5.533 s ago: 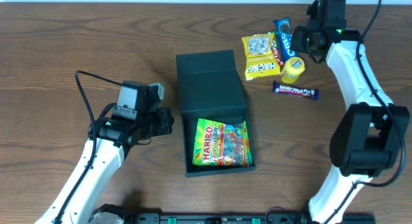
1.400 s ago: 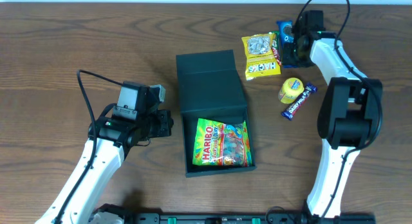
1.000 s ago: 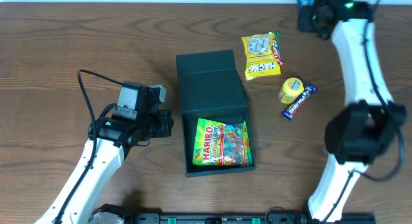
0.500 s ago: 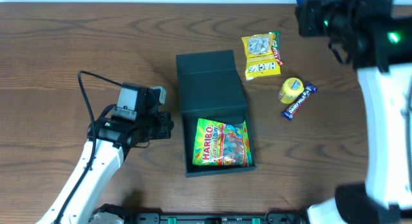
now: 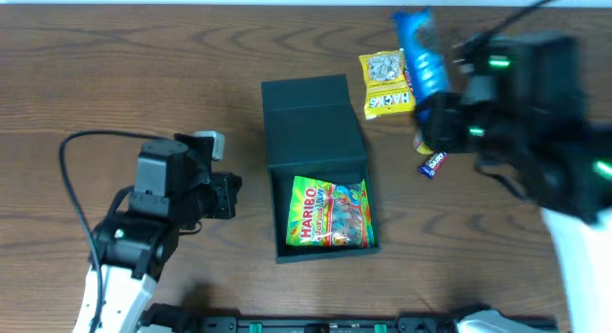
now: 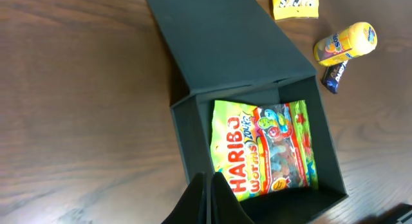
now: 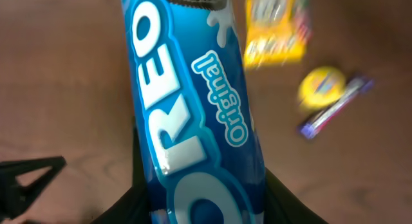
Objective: Pack container
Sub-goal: 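Carry the Oreo pack left and lower it into the box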
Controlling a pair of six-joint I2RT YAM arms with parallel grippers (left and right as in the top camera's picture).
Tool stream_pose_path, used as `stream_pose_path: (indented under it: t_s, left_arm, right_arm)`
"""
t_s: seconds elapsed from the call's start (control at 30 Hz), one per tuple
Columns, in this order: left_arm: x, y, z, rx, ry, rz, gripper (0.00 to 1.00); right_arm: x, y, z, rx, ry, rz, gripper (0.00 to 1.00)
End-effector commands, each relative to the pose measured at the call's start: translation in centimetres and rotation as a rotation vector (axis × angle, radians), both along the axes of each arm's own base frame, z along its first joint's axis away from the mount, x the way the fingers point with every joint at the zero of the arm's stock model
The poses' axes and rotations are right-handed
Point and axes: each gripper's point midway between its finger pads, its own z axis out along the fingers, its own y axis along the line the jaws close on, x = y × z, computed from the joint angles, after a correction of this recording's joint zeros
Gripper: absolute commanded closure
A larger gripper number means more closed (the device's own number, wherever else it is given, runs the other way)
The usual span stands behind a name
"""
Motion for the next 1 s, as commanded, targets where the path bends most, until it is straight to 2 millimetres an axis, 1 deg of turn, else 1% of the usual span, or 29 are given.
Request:
stream_pose_path:
  t_s: [0.0,0.13,0.2,0.23,0.27,0.47,0.53,0.67,0.87,0.97]
  left_arm:
    - [-0.2,0.7,1.5,0.015,-0.055,0.009,0.94]
    - [-0.9,1.0,2.0,0.014,-0.068,0.017,0.94]
    - [-1.3,1.1,2.1,0.014,-0.068,0.017,0.94]
    - [-1.4,1.1,2.1,0.015,-0.066,0.017,0.95]
    - [-1.6,1.1,2.1,0.015,-0.063,0.017,0.94]
    - [-1.6,1.1,2.1,0.015,-0.060,0.017,0.94]
    - [-1.6,1.1,2.1,0.015,-0.060,0.017,0.94]
    - [-1.7,1.1,2.0,0.016,-0.054,0.017,0.94]
    - [-2.0,1.2,1.7,0.020,-0.038,0.016,0.95]
    - [-2.1,1.2,1.7,0.020,-0.035,0.016,0.94]
  right_arm:
    - [-1.5,3.3,-4.8,0.049,0.174,-0.019,0.81]
    - [-3.0,5.9,-9.6,0.033,0.277,-0.007,0.84]
    - [-4.0,7.5,-11.8,0.033,0.316,-0.002,0.85]
    - [-4.5,8.1,-12.5,0.034,0.327,0.004,0.85]
    - [-5.3,9.4,-13.7,0.032,0.339,0.020,0.85]
    - [-7.9,12.4,-18.0,0.008,0.387,-0.018,0.85]
    - [-8.6,13.3,-19.0,0.009,0.401,-0.018,0.86]
    - [-9.7,14.4,-20.2,-0.022,0.406,-0.001,0.86]
    - [-10.3,15.9,-21.8,-0.040,0.423,0.021,0.86]
    - [-10.5,16.1,-22.6,-0.055,0.446,0.017,0.87]
